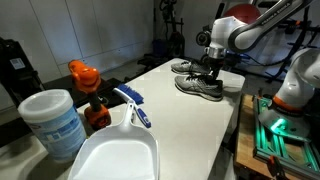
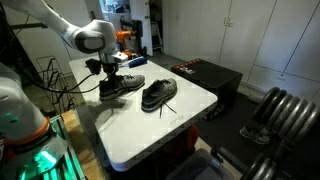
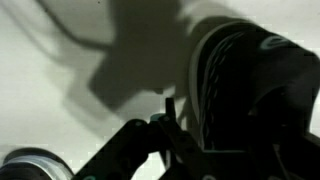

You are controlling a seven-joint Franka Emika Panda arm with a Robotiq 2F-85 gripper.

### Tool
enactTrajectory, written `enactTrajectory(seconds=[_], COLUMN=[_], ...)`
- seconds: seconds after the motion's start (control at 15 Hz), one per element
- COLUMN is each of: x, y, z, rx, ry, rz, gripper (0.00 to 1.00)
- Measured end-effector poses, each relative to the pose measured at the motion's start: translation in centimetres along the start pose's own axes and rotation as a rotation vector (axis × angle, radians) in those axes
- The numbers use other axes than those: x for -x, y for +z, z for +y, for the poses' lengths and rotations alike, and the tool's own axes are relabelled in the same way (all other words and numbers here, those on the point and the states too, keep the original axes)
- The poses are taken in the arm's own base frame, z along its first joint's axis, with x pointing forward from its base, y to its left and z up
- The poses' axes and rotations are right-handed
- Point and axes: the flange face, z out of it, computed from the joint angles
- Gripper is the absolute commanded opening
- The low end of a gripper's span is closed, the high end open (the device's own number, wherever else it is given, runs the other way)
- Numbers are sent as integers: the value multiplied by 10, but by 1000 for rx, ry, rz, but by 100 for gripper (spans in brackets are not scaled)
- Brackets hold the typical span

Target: Flip the left shoe anticlockwise to make it face upside down

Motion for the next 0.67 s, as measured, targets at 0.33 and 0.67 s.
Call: enactTrajectory(seconds=[0.33,0.67], x=[3,9], y=[-10,-37], z=[17,23], rx=[204,477], ry=[56,83], rz=[-2,-41], gripper=[4,5])
